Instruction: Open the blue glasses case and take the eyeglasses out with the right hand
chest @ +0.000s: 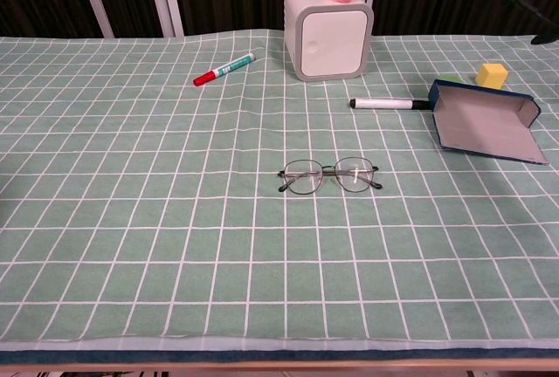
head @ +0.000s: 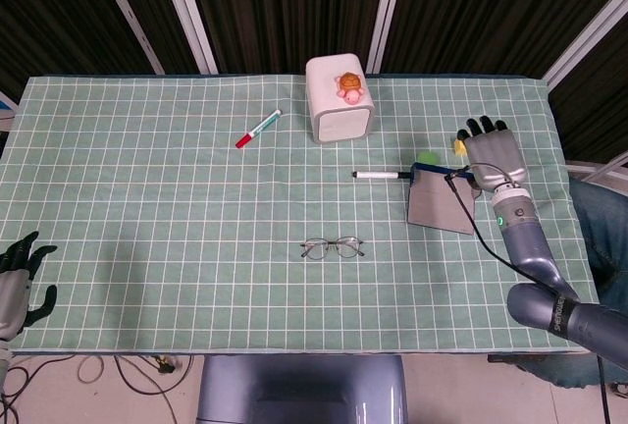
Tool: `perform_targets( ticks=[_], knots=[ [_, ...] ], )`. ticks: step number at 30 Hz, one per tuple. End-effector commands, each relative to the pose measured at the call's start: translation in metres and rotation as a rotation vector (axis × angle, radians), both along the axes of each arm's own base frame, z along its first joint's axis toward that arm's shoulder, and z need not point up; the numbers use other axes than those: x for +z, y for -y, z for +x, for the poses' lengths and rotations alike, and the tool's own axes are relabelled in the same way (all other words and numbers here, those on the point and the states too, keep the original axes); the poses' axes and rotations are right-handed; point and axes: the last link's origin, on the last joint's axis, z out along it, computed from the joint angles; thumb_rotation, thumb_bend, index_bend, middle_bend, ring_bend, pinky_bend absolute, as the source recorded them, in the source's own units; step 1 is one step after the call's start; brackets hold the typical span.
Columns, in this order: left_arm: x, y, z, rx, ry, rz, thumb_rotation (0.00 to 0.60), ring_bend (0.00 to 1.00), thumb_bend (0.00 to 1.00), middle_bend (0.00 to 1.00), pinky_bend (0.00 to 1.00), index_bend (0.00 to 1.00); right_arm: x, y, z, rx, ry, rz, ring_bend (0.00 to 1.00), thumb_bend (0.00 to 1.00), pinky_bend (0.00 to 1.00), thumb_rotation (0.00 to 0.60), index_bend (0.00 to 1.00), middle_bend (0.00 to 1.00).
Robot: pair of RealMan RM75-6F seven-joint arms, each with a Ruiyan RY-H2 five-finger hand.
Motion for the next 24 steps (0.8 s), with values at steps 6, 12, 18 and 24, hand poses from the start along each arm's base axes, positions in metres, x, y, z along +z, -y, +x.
perform_targets(
  ticks=[6,12,18,24],
  knots=[
    [0.000,0.001,0.003,-0.029,0.015,0.007,0.600,0.00,0.47,0.00,0.12,0.19,0.030,-0.049,-0.001,0.086,0.165,-0.087,0.12,0.25,0.22,0.600,0.25,0.14],
    [0.002,0.000,0.007,-0.092,0.009,0.030,0.600,0.00,0.47,0.00,0.12,0.19,0.035,-0.104,-0.027,0.094,0.269,-0.124,0.11,0.25,0.22,0.600,0.25,0.14],
    [0.003,0.001,0.012,-0.162,-0.010,0.037,0.600,0.00,0.47,0.00,0.11,0.16,0.031,-0.155,-0.057,0.077,0.336,-0.132,0.11,0.25,0.22,0.600,0.24,0.14],
    [0.002,0.003,0.016,-0.212,-0.021,0.040,0.600,0.00,0.47,0.00,0.10,0.16,0.016,-0.198,-0.082,0.085,0.308,-0.151,0.11,0.25,0.22,0.600,0.24,0.14]
  ],
)
